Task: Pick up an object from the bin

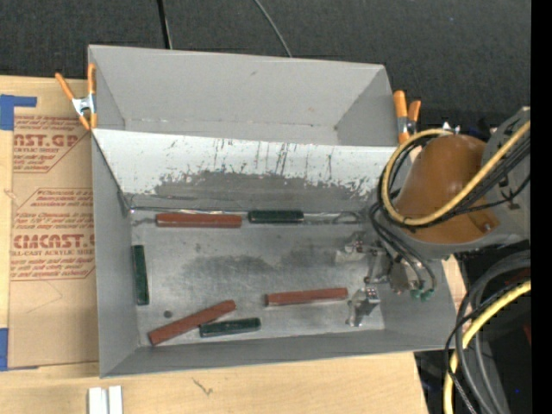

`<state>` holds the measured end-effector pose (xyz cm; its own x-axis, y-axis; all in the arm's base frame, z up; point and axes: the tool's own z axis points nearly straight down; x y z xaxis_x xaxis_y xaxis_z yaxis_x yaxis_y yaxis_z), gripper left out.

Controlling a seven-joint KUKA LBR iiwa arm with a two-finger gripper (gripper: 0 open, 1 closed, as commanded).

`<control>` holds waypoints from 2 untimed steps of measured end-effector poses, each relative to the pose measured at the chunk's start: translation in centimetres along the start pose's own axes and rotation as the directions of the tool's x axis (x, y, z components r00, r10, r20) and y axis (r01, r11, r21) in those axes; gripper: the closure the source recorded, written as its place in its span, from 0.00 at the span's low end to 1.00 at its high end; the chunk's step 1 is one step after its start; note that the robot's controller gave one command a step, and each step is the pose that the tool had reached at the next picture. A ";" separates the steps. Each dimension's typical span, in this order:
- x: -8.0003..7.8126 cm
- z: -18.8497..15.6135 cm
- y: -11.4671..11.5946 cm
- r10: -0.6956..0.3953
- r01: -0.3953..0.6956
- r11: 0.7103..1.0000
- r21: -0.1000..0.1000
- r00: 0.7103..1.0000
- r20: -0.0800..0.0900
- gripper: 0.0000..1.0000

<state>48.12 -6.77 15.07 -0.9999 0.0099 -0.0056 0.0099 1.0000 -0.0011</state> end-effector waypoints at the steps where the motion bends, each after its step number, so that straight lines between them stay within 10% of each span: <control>1: 0.1 0.4 2.5 -0.012 0.012 1.000 -0.002 1.000 -0.009 0.00; 2: -0.3 1.5 4.0 0.025 -0.025 1.000 -0.002 1.000 -0.005 0.00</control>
Offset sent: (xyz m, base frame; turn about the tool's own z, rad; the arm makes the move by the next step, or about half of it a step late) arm 0.0042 0.0463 -0.0275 0.0448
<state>48.42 -2.80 13.56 -0.9994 0.0354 -0.0003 0.0354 0.9994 0.0010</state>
